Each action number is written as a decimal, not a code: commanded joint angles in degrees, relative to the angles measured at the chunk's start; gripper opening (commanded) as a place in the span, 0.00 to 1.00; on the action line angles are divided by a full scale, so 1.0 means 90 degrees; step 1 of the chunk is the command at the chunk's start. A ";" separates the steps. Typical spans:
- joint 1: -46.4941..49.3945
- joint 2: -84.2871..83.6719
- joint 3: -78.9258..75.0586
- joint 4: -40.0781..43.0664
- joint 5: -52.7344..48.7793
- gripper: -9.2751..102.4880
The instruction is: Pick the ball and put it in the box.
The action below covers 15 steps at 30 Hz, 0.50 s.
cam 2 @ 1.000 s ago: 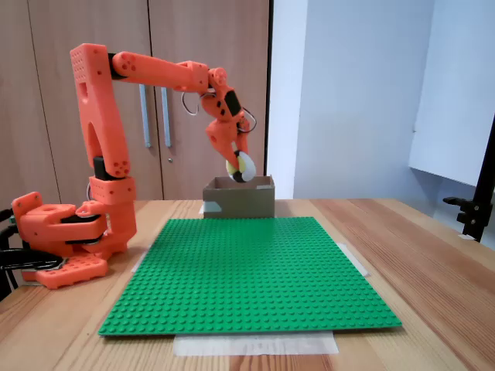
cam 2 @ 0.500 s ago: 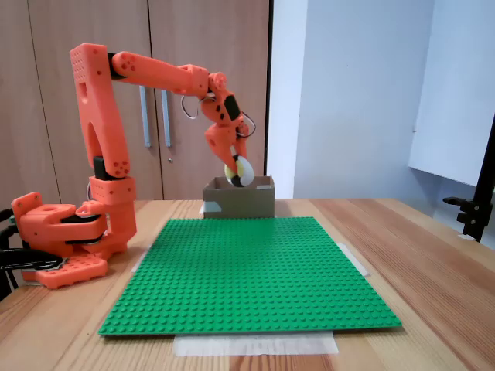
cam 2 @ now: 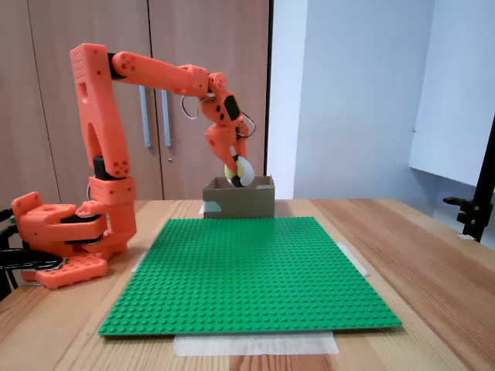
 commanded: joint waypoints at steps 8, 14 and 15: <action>-0.0068 0.0439 -0.0186 -0.0186 -0.0166 0.22; -0.0068 0.0537 -0.0195 -0.0156 -0.0254 0.24; -0.0068 0.0557 -0.0195 -0.0146 -0.0264 0.25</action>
